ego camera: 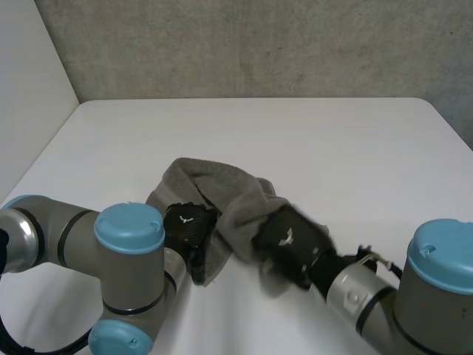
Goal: Fold the towel.
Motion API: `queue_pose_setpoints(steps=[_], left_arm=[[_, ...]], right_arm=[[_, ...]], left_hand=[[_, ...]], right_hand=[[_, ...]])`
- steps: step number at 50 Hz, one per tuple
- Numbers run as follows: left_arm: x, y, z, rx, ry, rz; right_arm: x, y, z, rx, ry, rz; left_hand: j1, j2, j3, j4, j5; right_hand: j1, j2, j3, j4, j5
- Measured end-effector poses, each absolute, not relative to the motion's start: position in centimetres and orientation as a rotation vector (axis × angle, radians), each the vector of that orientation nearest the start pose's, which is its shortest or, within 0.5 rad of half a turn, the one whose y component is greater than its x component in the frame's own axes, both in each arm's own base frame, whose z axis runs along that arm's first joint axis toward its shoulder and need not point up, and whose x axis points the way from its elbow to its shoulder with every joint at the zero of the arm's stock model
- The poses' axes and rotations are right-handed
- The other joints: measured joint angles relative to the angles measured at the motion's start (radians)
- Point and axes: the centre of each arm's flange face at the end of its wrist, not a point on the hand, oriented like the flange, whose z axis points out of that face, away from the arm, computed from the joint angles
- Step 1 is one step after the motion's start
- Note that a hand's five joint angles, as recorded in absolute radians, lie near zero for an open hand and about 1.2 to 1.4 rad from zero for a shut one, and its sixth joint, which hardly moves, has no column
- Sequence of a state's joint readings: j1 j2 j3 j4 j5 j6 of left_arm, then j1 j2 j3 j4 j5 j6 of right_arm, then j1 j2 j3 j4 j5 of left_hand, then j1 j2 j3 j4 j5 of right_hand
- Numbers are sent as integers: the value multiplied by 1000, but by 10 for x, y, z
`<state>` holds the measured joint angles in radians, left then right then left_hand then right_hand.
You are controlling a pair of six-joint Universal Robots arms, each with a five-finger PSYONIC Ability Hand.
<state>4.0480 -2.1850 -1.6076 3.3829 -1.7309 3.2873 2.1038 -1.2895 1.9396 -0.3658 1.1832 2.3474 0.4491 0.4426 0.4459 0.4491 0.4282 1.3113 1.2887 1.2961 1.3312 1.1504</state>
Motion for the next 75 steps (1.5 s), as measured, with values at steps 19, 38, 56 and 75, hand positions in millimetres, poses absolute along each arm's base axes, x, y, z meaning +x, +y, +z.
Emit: queue_pose_setpoints(steps=[19, 38, 56, 75], left_arm=[[-316, -214, 112, 945, 2577, -1832], [-309, -216, 164, 859, 2495, -2019], [-239, -221, 335, 448, 2050, -2542], [-267, -282, 237, 658, 2438, -2161]], right_arm=[[277, -218, 153, -1346, 2018, -1954], [263, -238, 173, -1271, 2058, -2028], [190, -272, 320, -862, 2107, -2105], [205, -336, 254, -905, 2221, -1712]], left_hand=[[597, 616, 611, 604, 619], [981, 1037, 1091, 1048, 1042], [986, 1038, 1095, 1048, 1046], [988, 1039, 1097, 1048, 1046]], right_hand=[[2, 0, 0, 2, 0], [6, 3, 6, 2, 0], [7, 7, 31, 3, 0], [8, 7, 33, 3, 0]])
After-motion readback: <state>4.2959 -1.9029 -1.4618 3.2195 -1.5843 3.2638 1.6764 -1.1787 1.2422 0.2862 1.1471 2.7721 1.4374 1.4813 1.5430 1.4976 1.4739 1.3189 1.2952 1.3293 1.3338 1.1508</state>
